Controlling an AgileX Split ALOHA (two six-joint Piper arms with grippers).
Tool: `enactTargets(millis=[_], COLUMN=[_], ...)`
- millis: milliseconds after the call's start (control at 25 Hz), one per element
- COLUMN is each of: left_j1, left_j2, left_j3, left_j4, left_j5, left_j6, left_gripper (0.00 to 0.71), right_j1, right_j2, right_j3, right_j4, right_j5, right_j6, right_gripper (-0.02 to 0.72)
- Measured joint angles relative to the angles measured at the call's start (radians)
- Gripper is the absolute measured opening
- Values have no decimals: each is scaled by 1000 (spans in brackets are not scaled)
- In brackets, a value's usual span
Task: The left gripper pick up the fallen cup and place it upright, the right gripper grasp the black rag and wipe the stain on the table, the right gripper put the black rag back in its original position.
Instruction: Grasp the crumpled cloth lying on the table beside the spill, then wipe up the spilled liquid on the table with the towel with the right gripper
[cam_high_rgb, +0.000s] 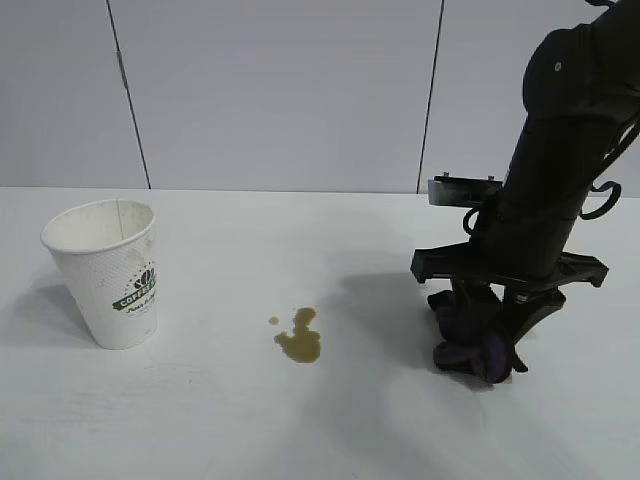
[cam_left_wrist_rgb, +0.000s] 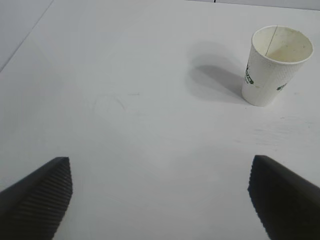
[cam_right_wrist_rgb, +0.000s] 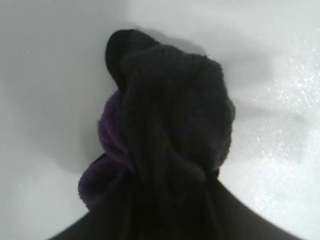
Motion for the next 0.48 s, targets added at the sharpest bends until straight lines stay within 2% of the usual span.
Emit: enactTargets(millis=[120,240,480], left_j1=[0,0,0], left_j2=[0,0,0], left_j3=[0,0,0], left_j4=[0,0,0], left_j5=[0,0,0], left_j6=[-1,-1,-1], left_gripper=[689,689,689], right_j1=[0,0,26], right_j2=[-11,-57,-193], right_j3=[0,-8,-77], right_j4=[5,51,219], right_j5=[0,8,14], right_j6=[0,-7,-81], right_gripper=[125,125,125])
